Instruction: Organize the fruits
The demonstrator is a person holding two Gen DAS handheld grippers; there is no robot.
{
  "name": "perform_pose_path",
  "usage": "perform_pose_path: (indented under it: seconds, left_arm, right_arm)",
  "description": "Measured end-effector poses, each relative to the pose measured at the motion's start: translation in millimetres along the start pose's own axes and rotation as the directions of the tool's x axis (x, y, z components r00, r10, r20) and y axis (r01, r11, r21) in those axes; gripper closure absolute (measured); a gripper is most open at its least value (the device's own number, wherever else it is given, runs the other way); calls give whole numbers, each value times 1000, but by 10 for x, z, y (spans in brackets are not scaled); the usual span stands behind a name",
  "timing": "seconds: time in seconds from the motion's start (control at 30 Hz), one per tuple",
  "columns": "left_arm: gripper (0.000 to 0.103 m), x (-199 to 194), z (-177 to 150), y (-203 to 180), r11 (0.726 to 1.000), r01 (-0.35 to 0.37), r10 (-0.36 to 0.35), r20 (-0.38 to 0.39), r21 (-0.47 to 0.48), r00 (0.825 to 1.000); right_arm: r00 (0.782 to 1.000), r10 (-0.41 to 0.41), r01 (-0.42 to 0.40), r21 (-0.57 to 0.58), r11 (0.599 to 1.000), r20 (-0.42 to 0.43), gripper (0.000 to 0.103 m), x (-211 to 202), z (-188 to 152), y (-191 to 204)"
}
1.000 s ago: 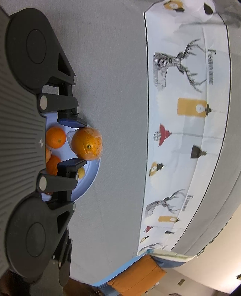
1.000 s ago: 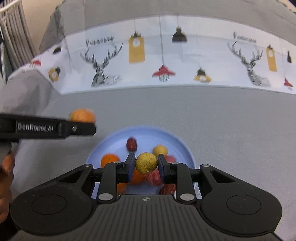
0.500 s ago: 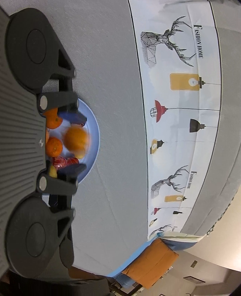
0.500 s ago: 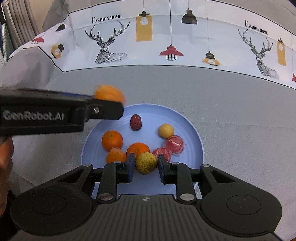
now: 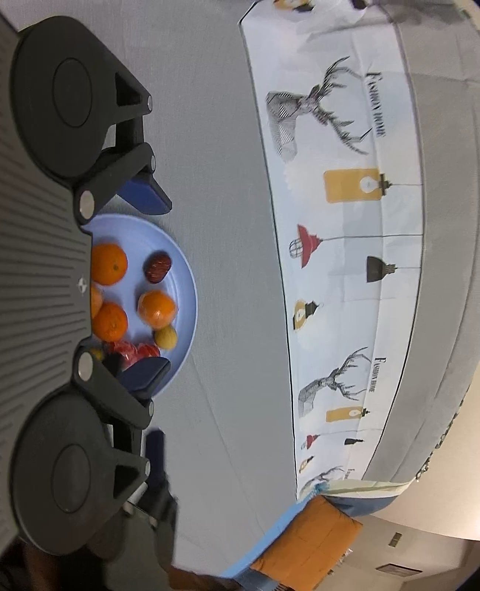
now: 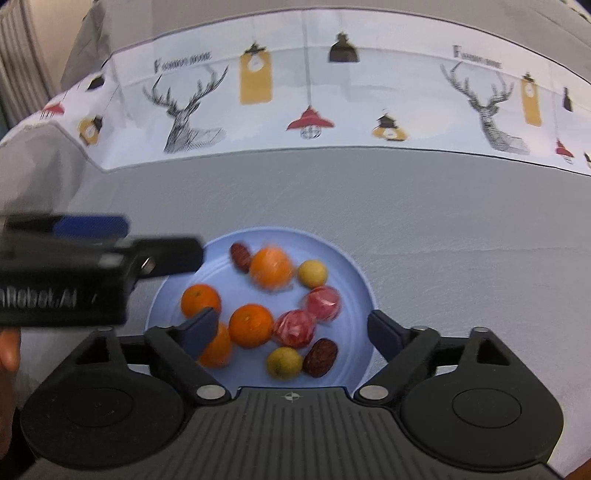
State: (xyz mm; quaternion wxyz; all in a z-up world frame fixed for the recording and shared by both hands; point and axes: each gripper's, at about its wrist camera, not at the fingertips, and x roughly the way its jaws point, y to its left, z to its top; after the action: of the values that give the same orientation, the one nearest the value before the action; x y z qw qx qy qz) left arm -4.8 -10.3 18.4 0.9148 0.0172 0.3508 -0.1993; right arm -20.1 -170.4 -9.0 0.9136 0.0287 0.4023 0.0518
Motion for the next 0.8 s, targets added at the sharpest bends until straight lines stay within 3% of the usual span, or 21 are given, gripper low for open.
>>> perform_pose_path:
  seconds: [0.13,0.33,0.67,0.8]
  left_arm:
    - [9,-200,-76,50,998,-24,28,66,-58,997]
    - [9,-502,-218,142,981,-125,140,94,-150,986]
    - [9,-615,-549,39,976,-202,204,20,-83,979]
    - [7,-672,-699,11,972,-210,209,-22,-103,978]
  right_arm:
    - [996,-39,40,0,999,85,2,-143,0,-48]
    - [977,-111,112,6,994,183,1,-333,-22,-98]
    - [972,-151,137,88,987,178,1,-585,-249,-245]
    - [986,-138,127,117,985,90,1,-632,-425,-262]
